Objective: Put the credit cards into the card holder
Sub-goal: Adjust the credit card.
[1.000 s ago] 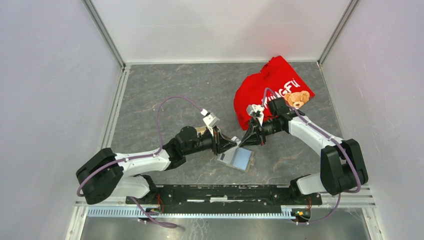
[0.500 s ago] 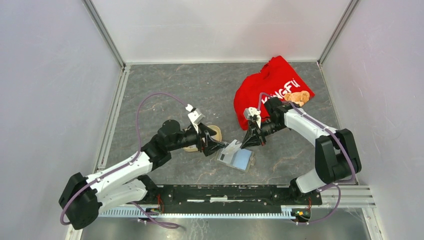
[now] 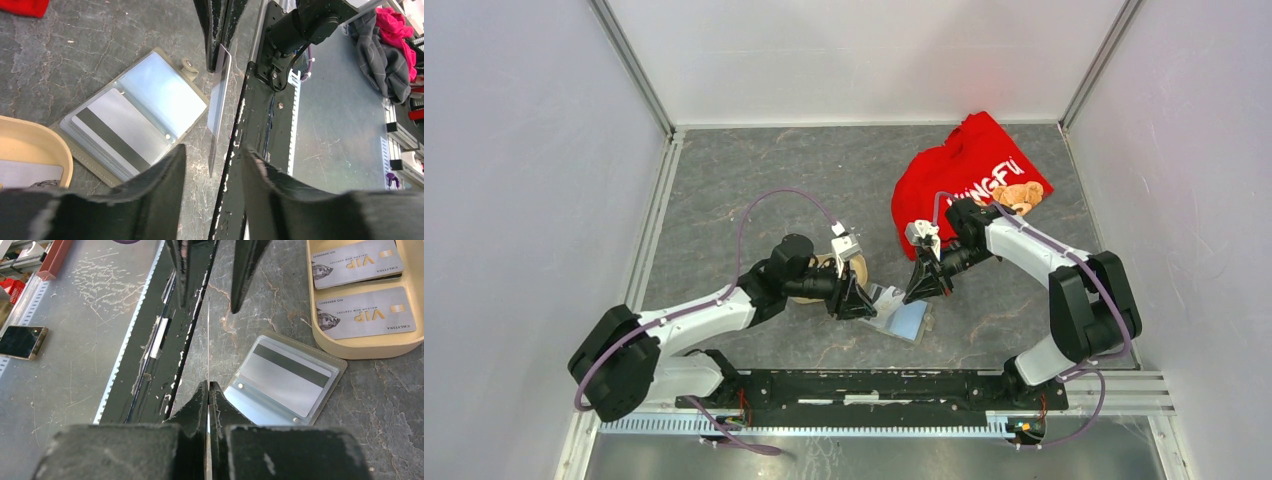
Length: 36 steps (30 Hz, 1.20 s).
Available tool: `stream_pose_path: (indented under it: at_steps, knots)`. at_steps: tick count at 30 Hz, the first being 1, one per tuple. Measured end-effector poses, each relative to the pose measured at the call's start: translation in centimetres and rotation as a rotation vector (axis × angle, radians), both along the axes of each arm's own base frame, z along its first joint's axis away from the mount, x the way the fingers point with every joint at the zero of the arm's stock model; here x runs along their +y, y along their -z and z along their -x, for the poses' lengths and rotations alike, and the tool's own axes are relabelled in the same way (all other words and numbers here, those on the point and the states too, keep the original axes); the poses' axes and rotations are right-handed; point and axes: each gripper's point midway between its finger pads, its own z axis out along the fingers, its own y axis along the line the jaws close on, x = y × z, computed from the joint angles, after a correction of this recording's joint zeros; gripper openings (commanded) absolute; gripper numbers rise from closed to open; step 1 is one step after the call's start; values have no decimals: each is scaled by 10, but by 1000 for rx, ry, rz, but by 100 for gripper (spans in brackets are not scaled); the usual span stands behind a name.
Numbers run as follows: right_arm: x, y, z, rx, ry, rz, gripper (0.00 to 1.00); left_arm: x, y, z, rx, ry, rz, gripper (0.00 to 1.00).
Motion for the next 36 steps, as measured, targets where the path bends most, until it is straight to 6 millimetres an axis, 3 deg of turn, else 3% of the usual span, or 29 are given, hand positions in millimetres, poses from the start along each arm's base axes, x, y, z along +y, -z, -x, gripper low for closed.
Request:
stream_pose_path:
  at_steps: [8,10,11,12,14,16,18,22,26,30,36]
  knots:
    - [0,0,0,2,0,1,0,-7,7,1,17,33,7,16]
    - [0,0,0,3,0,2,0,-8,8,0,18,34,9,3]
    - [0,0,0,2,0,2,2,-9,8,0,22,32,13,2]
    - [0,0,0,3,1,3,12,-10,7,0,27,32,17,2]
    - [-1,0,-1,5,4,4,45,-11,5,0,27,36,28,2]
    - [-1,1,-1,5,6,12,67,-12,2,0,34,27,39,2]
    - [-3,2,-4,-3,11,33,71,-12,2,-1,56,4,50,2]
    - [-17,8,-23,-51,80,104,62,-4,18,9,197,-54,30,2]
    - [-38,11,-45,-146,198,179,41,12,51,24,381,-146,-43,2]
    - [-47,26,-36,-138,233,235,14,19,66,24,473,-239,-85,2]
    - [-44,48,-24,-52,205,285,5,7,67,3,507,-309,-112,2]
